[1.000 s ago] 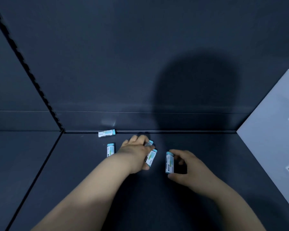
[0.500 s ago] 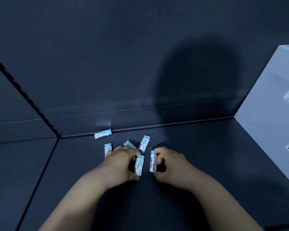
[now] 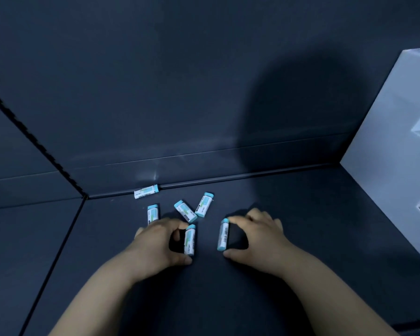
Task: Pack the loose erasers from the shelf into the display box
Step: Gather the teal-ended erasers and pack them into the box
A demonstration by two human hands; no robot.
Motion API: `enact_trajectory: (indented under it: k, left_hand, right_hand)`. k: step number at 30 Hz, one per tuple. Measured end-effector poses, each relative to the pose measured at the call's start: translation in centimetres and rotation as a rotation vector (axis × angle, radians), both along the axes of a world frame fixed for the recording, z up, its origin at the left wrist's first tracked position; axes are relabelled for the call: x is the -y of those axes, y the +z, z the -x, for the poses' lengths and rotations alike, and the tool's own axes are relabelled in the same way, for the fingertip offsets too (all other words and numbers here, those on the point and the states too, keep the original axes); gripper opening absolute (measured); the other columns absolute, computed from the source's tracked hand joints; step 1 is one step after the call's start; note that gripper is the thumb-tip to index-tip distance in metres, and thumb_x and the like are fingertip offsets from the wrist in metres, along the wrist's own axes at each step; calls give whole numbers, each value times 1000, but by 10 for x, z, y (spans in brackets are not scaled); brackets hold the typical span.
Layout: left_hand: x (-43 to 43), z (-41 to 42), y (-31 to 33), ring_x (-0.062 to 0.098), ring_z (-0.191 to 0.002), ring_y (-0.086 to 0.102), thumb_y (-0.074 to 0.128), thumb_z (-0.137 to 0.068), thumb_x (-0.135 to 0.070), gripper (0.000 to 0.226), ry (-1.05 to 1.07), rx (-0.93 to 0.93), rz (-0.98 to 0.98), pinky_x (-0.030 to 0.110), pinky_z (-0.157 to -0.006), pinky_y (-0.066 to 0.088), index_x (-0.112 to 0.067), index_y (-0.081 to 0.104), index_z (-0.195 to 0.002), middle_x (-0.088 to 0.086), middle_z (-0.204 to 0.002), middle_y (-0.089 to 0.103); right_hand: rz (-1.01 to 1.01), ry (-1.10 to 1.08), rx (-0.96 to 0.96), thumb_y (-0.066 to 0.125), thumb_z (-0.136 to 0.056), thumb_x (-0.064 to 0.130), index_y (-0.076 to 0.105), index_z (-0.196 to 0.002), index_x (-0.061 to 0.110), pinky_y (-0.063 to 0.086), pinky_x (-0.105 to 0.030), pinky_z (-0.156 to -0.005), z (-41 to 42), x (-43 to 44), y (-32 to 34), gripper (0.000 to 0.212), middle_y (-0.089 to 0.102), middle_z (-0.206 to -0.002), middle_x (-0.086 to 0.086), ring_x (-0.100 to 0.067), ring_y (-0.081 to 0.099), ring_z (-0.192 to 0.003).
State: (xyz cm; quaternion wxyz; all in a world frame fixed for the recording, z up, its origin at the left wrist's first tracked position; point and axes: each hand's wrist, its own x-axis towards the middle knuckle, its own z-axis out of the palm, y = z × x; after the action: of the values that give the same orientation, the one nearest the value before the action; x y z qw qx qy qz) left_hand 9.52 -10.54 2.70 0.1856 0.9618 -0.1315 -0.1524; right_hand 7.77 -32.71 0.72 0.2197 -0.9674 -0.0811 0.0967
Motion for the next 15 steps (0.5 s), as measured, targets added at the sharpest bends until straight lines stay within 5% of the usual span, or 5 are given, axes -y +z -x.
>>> enact_trajectory:
  k: [6, 11, 15]
  left_hand:
    - [4, 4, 2, 2, -94, 46, 76, -69, -44, 58, 40, 1, -18, 27, -96, 35, -39, 48, -119, -18, -96, 47]
    - [10, 6, 4, 6, -122, 34, 72, -73, -46, 75, 4, 13, -121, 25, -100, 24, -35, 35, -137, -13, -124, 38]
    - [20, 1, 5, 13, -134, 24, 71, -74, -45, 81, -67, 18, -228, 31, -107, 22, -34, 28, -143, -12, -143, 28]
  right_hand:
    - [108, 77, -35, 65, -63, 67, 12, -146, 26, 17, -34, -105, -2, -1, 11, 106, 27, -141, 1, -20, 22, -130]
    - [195, 106, 6, 65, -70, 58, 40, -134, 26, 25, -35, -99, -10, -6, 14, 76, 41, -132, -1, -21, 34, -123]
    - [137, 132, -34, 64, -75, 41, 40, -133, 28, 26, -35, -98, -13, -10, 12, 64, 43, -130, 0, -21, 37, -124]
